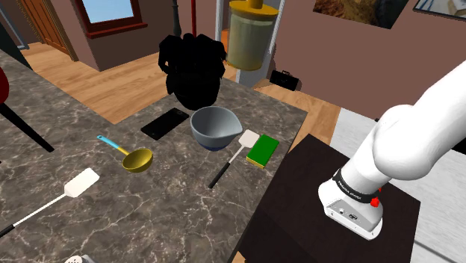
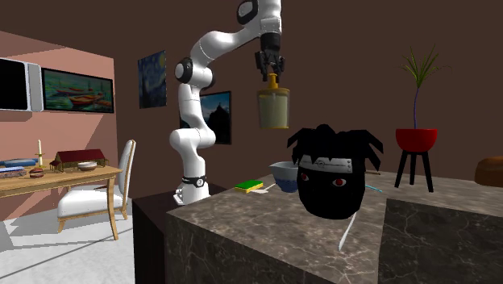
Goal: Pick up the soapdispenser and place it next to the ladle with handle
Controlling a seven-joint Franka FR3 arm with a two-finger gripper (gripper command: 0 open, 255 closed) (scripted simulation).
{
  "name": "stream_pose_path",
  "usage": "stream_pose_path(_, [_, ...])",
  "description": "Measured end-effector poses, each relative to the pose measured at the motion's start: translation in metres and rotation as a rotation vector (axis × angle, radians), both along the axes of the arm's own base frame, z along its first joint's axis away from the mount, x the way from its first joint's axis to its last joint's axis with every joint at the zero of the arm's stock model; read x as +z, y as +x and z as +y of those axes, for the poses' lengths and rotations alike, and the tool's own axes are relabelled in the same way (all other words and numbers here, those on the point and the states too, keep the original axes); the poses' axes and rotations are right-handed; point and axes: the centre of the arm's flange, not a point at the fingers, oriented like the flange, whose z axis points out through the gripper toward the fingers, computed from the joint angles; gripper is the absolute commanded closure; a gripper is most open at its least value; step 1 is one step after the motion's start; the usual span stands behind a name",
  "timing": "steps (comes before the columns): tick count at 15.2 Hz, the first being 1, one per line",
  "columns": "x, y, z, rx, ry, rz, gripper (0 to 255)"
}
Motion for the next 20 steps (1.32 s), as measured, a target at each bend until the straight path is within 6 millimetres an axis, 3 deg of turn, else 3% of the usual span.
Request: stream_pose_path(20, [0.004, -0.063, 0.257, 0.001, 0.000, 0.000, 255])
